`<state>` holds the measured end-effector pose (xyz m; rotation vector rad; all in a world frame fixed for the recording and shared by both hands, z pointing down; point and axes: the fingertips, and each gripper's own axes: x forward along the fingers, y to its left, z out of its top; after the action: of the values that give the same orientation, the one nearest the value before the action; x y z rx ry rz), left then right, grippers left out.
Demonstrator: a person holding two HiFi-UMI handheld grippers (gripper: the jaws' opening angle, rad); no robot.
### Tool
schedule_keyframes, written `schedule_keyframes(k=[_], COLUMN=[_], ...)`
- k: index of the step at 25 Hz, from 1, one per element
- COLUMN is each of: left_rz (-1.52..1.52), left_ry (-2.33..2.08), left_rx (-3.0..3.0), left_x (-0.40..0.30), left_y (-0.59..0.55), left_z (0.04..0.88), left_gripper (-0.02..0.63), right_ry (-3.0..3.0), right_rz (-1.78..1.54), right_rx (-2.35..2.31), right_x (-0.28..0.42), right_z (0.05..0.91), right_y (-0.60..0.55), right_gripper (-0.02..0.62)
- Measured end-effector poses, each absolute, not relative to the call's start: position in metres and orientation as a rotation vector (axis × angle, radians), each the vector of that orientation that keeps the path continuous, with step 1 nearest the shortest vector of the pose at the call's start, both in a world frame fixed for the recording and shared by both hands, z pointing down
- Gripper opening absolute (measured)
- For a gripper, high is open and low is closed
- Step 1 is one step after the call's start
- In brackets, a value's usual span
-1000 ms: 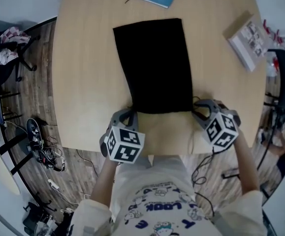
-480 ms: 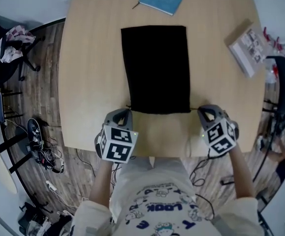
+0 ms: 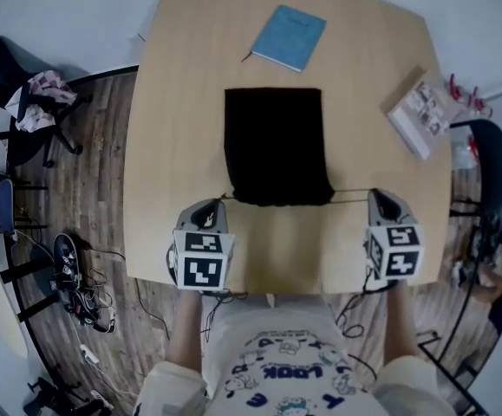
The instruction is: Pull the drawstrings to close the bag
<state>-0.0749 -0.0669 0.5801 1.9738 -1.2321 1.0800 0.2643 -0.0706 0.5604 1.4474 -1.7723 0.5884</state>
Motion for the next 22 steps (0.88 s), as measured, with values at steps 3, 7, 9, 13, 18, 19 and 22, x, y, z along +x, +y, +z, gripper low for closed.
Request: schedule_keyframes(k=[3, 7, 9, 13, 18, 19, 22], left_rz=[1.042, 0.988, 0.976, 0.924, 0.849, 0.831, 0.796], left_ry=[-1.274, -1.335, -1.378, -1.447, -1.529, -1.54, -1.569], left_rx=[2.002, 2.018, 2.022, 2.002, 1.933, 1.918, 1.875], left_x=[-0.08, -0.088, -0.093, -0.103, -0.119, -0.121, -0.127], left_y=[-0.081, -0.096, -0.105, -0.117, -0.128, -0.129, -0.129], left_z=[0.559, 0.532, 0.519, 0.501, 0.493, 0.492, 0.492], left_gripper=[0.003, 0.003, 0.003, 0.003, 0.003, 0.003, 0.003], right_ry=[-1.725, -1.645, -1.608, -1.535, -1.497, -1.487, -1.434], right_rz=[0.62, 0.593, 0.564, 0.532, 0.526, 0.53, 0.529], right_rx=[1.63, 1.819, 1.889, 1.992, 2.083, 2.098, 2.146], right_x=[0.277, 0.288, 0.293, 0.301, 0.307, 0.308, 0.311], right_z=[0.537, 0.508, 0.495, 0.479, 0.47, 0.469, 0.462], right_y=[-0.084, -0.095, -0.099, -0.103, -0.109, -0.108, -0.107], right_gripper=[0.0, 0.0, 0.0, 0.0, 0.0, 0.0, 0.0])
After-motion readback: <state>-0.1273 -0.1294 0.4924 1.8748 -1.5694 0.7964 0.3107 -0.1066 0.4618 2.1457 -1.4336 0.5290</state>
